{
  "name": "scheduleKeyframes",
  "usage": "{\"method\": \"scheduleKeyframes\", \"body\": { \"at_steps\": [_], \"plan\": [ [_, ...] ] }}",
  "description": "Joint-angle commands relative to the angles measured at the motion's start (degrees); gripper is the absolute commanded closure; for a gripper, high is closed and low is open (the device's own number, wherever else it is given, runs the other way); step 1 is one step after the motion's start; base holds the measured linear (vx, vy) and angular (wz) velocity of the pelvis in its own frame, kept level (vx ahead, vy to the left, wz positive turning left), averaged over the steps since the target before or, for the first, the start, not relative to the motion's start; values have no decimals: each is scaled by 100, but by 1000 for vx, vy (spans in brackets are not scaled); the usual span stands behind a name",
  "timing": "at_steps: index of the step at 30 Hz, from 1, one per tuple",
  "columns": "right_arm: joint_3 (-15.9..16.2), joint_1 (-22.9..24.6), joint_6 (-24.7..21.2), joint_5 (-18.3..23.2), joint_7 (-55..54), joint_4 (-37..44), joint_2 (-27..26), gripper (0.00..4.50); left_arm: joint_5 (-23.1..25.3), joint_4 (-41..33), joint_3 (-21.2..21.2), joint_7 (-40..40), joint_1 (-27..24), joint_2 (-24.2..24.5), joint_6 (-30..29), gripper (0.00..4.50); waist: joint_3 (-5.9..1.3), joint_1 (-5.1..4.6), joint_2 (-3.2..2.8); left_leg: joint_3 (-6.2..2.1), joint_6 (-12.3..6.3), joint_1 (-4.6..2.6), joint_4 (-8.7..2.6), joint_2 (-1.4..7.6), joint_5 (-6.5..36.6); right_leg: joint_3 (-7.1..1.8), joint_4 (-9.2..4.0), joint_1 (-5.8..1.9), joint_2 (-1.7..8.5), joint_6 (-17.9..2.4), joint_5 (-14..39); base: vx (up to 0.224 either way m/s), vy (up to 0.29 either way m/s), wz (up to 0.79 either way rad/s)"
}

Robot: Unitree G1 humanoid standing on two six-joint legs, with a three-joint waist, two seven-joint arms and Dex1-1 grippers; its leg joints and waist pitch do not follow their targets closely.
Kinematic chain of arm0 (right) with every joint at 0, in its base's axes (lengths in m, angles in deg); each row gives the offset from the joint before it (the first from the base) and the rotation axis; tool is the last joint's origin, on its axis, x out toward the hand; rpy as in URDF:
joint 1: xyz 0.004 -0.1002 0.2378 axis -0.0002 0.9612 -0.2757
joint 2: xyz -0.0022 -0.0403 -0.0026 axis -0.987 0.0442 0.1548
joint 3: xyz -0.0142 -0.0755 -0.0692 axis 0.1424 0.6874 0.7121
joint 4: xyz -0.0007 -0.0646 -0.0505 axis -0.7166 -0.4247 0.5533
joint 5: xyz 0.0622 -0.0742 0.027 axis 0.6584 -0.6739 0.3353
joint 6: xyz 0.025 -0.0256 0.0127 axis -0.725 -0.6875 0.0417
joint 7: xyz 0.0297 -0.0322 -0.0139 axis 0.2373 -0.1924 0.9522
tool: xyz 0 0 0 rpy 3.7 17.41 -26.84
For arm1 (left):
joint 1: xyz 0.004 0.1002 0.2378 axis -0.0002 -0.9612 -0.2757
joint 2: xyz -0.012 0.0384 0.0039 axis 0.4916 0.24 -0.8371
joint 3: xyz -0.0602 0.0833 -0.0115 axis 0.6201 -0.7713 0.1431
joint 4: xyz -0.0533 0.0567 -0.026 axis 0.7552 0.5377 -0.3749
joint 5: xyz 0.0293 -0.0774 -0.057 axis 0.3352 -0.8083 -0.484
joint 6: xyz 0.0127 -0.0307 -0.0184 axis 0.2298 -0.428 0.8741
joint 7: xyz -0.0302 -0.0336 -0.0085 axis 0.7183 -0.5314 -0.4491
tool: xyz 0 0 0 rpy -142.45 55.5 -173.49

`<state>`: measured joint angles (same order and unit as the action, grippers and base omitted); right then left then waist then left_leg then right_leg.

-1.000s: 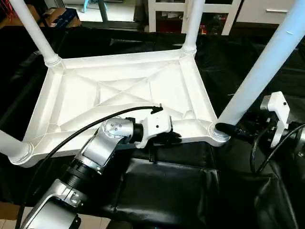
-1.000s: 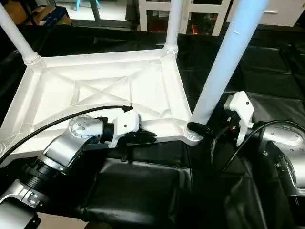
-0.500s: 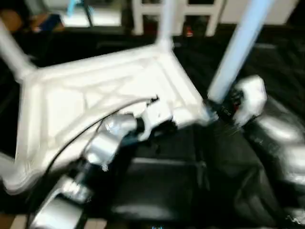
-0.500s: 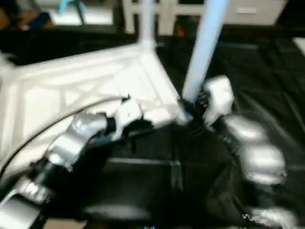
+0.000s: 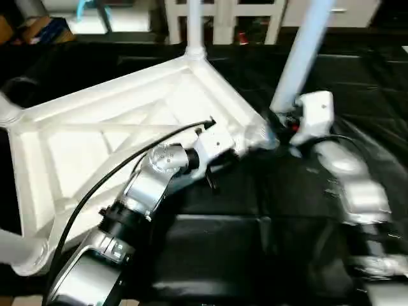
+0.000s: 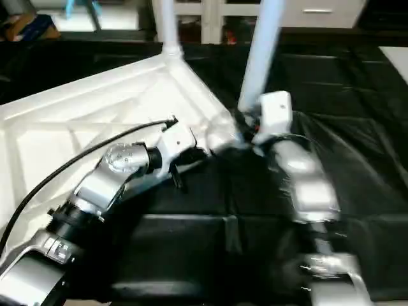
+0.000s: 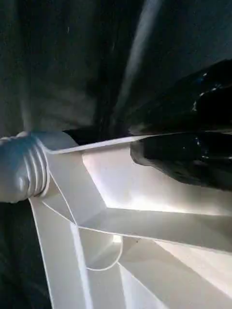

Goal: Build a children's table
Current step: Rotate leg to tighten

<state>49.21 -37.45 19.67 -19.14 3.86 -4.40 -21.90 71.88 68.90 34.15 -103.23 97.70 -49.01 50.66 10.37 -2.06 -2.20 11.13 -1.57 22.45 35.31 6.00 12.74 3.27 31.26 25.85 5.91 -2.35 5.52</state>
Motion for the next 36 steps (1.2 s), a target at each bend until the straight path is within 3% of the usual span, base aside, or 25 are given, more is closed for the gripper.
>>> {"method": "scheduleKeyframes", "body": {
  "at_steps": [1,2,3,6,8,12,16,19,24,30,36],
  "plan": [
    [-193,168,-106,213,613,325,398,148,-56,-168,-252,-588,-197,214,256,450,-558,67,50,-245,-1085,-178,-465,646,360,-277,-130,-383,373,-1779,596,0,0,0],
    [-156,394,-222,514,1434,716,827,148,-84,-264,-245,-780,-308,381,362,450,-564,130,40,-249,-1285,-144,-446,659,55,-280,-74,-405,390,-1799,347,0,0,0],
    [-156,394,-222,514,1434,716,827,144,-84,-264,-245,-780,-308,381,362,450,-575,197,42,-260,-1461,-156,-429,673,-182,-266,-43,-419,393,-1796,196,0,0,0],
    [-79,871,-309,757,2465,1203,1553,105,-255,-471,-207,-1107,-503,624,492,450,-558,299,44,-249,-1630,-171,-405,689,-297,-260,-50,-383,385,-1740,383,0,0,0],
    [-155,1124,-260,868,2858,1333,1833,105,-365,-584,-165,-1209,-601,724,521,450,-548,316,55,-250,-1580,-157,-414,693,-133,-256,-80,-377,395,-1690,725,0,0,0],
    [-316,1418,-274,995,3234,1389,2129,105,-402,-641,-159,-1280,-711,878,576,450,-497,356,77,-273,-1204,-146,-469,691,517,-257,-208,-370,410,-1461,1761,0,0,0],
    [-357,1489,-171,1011,3380,1278,2228,105,-396,-624,-142,-1324,-747,947,621,450,-481,349,67,-294,-913,-148,-508,684,869,-263,-253,-368,414,-1291,2132,0,0,0],
    [-383,1397,-199,1163,3386,1142,2096,121,-447,-658,-136,-1358,-745,954,598,450,-501,335,68,-297,-913,-140,-492,666,745,-264,-239,-376,420,-1300,1967,0,0,0],
    [-310,1286,-215,1250,3433,1037,1869,157,-491,-665,-158,-1379,-720,960,603,450,-524,330,80,-299,-1112,-117,-460,666,413,-250,-187,-386,410,-1422,1603,0,0,0],
    [-249,1227,-181,1256,3503,966,1809,219,-490,-685,-175,-1388,-728,971,593,450,-509,296,86,-298,-1077,-115,-468,659,535,-243,-219,-384,407,-1360,1884,0,0,0],
    [-319,1261,-226,1276,3437,985,1750,251,-450,-720,-199,-1333,-768,969,582,450,-522,266,91,-298,-1136,-109,-455,660,409,-243,-197,-387,404,-1378,1732,0,0,0]
  ]
}}
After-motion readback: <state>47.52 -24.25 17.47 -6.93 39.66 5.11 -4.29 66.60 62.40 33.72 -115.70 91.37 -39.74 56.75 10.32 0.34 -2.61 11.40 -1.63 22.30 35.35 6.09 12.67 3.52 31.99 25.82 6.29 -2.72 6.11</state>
